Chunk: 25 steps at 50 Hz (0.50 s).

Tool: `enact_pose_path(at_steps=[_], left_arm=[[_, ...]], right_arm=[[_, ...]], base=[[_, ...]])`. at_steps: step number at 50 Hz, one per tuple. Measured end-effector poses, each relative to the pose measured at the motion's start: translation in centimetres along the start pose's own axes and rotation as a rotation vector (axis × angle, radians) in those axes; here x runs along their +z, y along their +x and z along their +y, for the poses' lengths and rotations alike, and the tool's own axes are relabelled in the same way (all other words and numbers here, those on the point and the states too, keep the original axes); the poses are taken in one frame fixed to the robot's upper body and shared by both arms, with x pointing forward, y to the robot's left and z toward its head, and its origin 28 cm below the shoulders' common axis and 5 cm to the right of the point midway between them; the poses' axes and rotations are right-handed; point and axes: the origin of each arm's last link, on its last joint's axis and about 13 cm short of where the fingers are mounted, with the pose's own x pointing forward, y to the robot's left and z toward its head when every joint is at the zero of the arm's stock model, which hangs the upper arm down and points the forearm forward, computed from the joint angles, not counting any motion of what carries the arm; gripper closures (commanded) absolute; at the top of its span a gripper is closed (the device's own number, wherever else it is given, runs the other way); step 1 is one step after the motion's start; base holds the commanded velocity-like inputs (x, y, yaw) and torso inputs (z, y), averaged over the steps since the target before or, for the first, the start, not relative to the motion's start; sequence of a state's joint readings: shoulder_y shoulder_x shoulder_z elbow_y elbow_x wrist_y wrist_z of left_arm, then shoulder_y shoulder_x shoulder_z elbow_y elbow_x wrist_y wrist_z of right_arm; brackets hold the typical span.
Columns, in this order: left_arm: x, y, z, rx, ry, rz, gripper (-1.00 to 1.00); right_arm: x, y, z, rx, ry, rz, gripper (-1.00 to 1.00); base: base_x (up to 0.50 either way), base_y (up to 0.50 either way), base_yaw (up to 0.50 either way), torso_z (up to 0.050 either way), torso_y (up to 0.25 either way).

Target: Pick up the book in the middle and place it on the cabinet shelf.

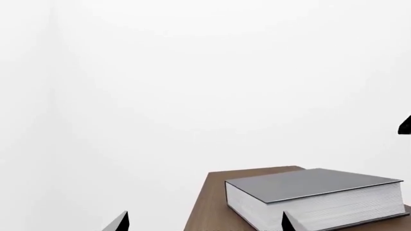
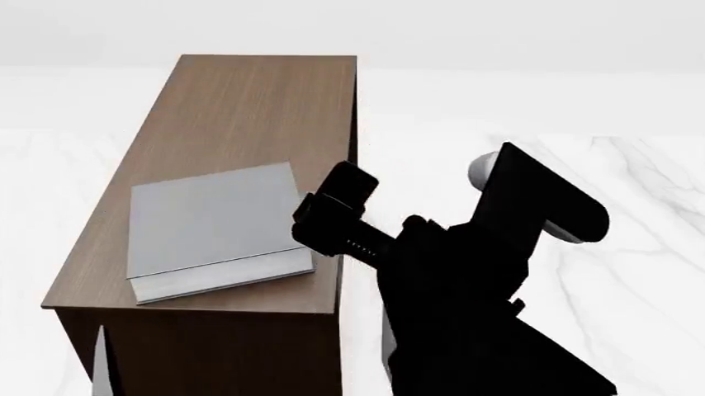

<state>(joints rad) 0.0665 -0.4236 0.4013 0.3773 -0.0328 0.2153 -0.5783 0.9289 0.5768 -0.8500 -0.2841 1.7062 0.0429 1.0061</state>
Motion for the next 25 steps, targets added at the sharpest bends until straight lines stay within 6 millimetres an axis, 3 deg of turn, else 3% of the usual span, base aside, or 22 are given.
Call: enact_pose_path(at_steps=[13, 25], left_arm=[[-0.3, 0.0, -0.1, 0.0, 0.006, 0.008, -1.0], [-0.2, 0.2, 0.0, 0.007, 0.014, 0.004, -1.0]], right_arm=[[-2.2, -0.5, -5.8, -0.074, -0.128, -0.18, -1.0], [-4.0, -1.2, -8.9, -0.112, -0.28, -0.383, -1.0]], base=[[0.0, 0.0, 0.0, 0.0, 0.0], [0.0, 0.0, 0.0, 0.0, 0.0]])
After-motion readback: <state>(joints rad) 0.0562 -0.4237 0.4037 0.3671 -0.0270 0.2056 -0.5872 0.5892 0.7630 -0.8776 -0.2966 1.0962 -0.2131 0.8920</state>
